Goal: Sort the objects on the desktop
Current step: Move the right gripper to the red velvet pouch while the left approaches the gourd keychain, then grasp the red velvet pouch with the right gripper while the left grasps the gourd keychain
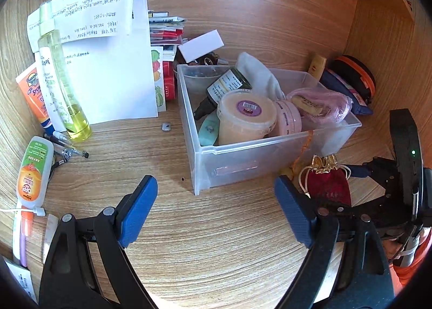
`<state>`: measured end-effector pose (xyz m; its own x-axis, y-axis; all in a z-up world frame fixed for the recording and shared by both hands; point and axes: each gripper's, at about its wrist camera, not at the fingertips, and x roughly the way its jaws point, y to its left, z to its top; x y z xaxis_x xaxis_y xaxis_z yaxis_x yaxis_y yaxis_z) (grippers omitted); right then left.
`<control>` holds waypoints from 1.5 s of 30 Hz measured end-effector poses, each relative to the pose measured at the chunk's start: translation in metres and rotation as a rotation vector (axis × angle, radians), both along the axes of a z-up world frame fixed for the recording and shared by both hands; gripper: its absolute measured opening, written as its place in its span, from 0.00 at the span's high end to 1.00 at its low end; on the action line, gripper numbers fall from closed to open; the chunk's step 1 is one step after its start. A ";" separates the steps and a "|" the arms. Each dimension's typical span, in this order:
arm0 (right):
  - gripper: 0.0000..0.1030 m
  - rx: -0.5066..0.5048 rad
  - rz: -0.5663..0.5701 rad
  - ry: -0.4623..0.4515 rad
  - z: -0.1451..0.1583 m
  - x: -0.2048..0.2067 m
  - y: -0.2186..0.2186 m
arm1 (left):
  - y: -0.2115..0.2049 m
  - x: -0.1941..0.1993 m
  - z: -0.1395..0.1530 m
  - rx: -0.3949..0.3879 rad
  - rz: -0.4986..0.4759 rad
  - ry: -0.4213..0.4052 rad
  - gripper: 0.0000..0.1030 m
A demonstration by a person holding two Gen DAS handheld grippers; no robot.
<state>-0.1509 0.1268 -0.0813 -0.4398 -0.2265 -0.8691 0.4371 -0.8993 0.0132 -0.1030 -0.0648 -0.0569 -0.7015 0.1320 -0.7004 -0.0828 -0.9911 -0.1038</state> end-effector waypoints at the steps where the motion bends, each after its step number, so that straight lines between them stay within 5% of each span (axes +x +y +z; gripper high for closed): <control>1: 0.17 -0.003 0.001 -0.001 0.000 -0.001 -0.002 | 0.000 0.000 -0.001 0.002 -0.002 -0.003 0.14; 9: 0.18 -0.006 0.037 0.035 -0.004 -0.004 -0.015 | 0.008 -0.001 -0.007 -0.006 -0.022 -0.012 0.14; 14: 0.60 -0.019 0.089 0.068 0.000 0.004 -0.019 | 0.019 -0.005 -0.016 -0.024 -0.044 -0.034 0.14; 20: 0.80 -0.014 0.123 0.090 0.001 0.016 -0.016 | 0.037 -0.011 -0.023 -0.039 -0.068 -0.056 0.14; 31: 0.82 -0.119 0.021 0.111 0.023 0.020 0.059 | 0.080 -0.023 -0.027 -0.053 -0.102 -0.092 0.14; 35: 0.82 -0.163 -0.013 0.127 0.031 0.020 0.078 | 0.091 -0.030 -0.029 -0.061 -0.072 -0.112 0.30; 45: 0.82 -0.193 0.017 0.174 0.039 0.022 0.086 | 0.103 -0.047 -0.031 0.014 -0.048 -0.157 0.50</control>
<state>-0.1291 0.2130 -0.0422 -0.5738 -0.3894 -0.7205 0.4629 -0.8799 0.1070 -0.1498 0.0380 -0.0883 -0.5758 0.1735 -0.7990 -0.1117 -0.9848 -0.1334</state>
